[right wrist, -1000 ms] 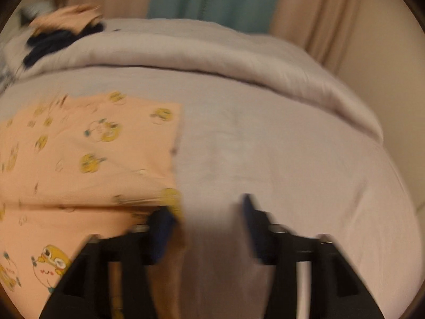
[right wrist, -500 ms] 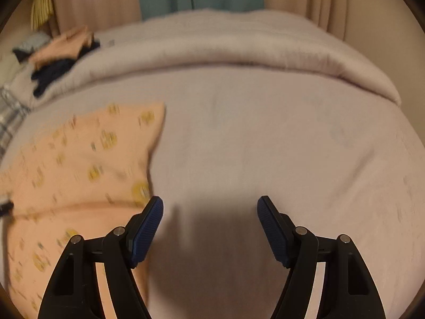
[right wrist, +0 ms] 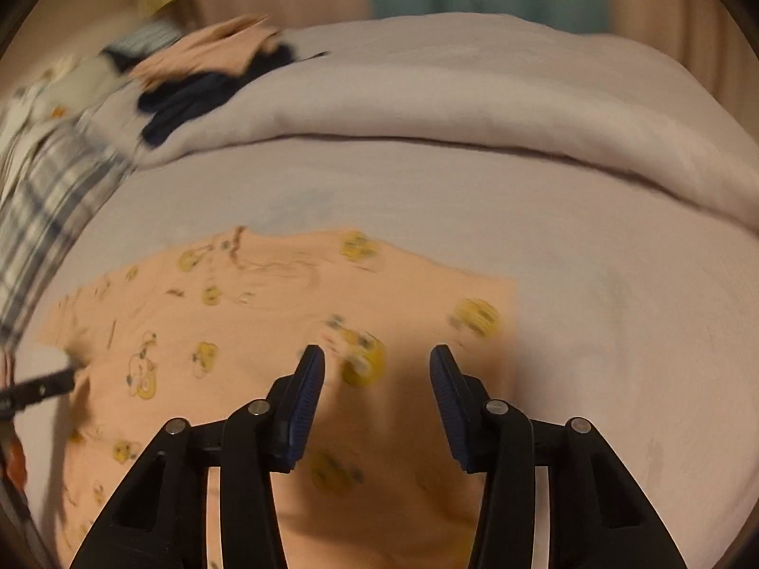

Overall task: Fold small clothes
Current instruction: 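Grasp the other sleeve cuff with the left tool and lift it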

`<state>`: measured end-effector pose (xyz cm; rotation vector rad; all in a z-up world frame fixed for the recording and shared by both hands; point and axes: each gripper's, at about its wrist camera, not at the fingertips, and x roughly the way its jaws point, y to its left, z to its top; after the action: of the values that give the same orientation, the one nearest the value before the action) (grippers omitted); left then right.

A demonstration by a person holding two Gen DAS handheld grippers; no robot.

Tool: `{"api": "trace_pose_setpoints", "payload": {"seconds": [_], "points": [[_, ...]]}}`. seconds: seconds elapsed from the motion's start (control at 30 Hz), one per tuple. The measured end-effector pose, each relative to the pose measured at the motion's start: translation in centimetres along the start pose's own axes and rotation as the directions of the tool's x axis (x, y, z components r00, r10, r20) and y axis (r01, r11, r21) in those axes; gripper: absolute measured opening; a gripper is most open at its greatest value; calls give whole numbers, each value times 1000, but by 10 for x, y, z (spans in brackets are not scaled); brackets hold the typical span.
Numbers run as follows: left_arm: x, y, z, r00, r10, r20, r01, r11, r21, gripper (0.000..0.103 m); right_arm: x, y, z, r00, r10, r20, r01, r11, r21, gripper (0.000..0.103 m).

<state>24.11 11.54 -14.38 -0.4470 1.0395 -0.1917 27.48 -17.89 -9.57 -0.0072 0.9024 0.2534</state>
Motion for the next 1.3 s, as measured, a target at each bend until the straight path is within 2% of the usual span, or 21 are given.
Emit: {"api": "trace_pose_setpoints", "payload": {"seconds": [0.07, 0.1, 0.13, 0.2, 0.23, 0.33, 0.43, 0.47, 0.53, 0.6, 0.67, 0.73, 0.8, 0.87, 0.93, 1.0, 1.07, 1.17, 1.27, 1.3], "points": [[6, 2, 3, 1000, -20, -23, 20, 1000, -3, 45, 7, 15, 7, 1000, 3, -6, -3, 995, -97, 48], [8, 1, 4, 999, -25, -32, 25, 1000, 5, 41, 12, 22, 10, 1000, -5, -13, 3, 988, -153, 48], [10, 1, 4, 999, -22, -37, 23, 1000, 14, 31, 18, 27, 11, 1000, -12, -27, 7, 980, -196, 48], [13, 4, 4, 998, 2, -57, -1, 1000, 15, 24, 28, 35, 13, 998, -31, -57, 15, 966, -257, 48], [14, 7, 4, 998, -9, -60, 10, 1000, 0, 21, 34, 36, 15, 997, -24, -75, 3, 961, -276, 48], [12, 13, 6, 998, -30, -48, 29, 999, -22, 18, 43, 49, 13, 993, 36, -109, -69, 944, -321, 48], [8, 11, 7, 999, -16, -39, 17, 1000, 15, 17, 43, 67, 14, 988, 94, -119, -135, 906, -401, 48], [6, 11, 7, 999, -17, -38, 18, 1000, 18, 17, 44, 71, 14, 988, 92, -125, -137, 892, -431, 48], [5, 11, 7, 999, -25, -41, 26, 999, 26, 17, 51, 78, 12, 987, 54, -150, -120, 871, -476, 48], [3, 14, 5, 999, 18, -36, -17, 999, 40, 17, 66, 85, 9, 987, -49, -152, -40, 847, -530, 48], [1, 24, 4, 998, 57, -25, -56, 998, 24, 18, 65, 82, 12, 992, -47, -116, -19, 862, -507, 48], [-8, 42, 0, 994, 108, -2, -108, 994, -20, 14, 64, 78, 12, 994, -51, -93, 1, 882, -470, 48], [-23, 64, -3, 993, 116, 31, -113, 991, -76, 19, 58, 75, 11, 996, -48, -78, 9, 900, -436, 48], [-37, 84, -4, 992, 110, 53, -102, 985, -138, 28, 49, 85, 13, 998, -34, -47, 11, 909, -416, 48], [-54, 112, -5, 989, 109, 98, -83, 969, -233, 53, 30, 96, 8, 1000, 27, -12, -29, 922, -387, 48], [-67, 135, -6, 984, 110, 138, -60, 945, -322, 59, 16, 100, 3, 997, 71, 10, -63, 931, -360, 48], [-74, 161, -6, 981, 94, 172, -13, 907, -420, 59, 4, 109, -5, 989, 143, 25, -127, 934, -333, 48], [-80, 187, -3, 973, 78, 218, 48, 852, -521, 59, -1, 119, -12, 982, 188, 22, -171, 931, -323, 48], [-91, 208, 5, 950, 133, 284, 65, 802, -593, 59, -14, 131, -26, 974, 228, 11, -211, 920, -331, 48], [-94, 219, 7, 938, 160, 307, 74, 774, -628, 59, -16, 132, -27, 973, 231, 12, -214, 918, -334, 48]]}}
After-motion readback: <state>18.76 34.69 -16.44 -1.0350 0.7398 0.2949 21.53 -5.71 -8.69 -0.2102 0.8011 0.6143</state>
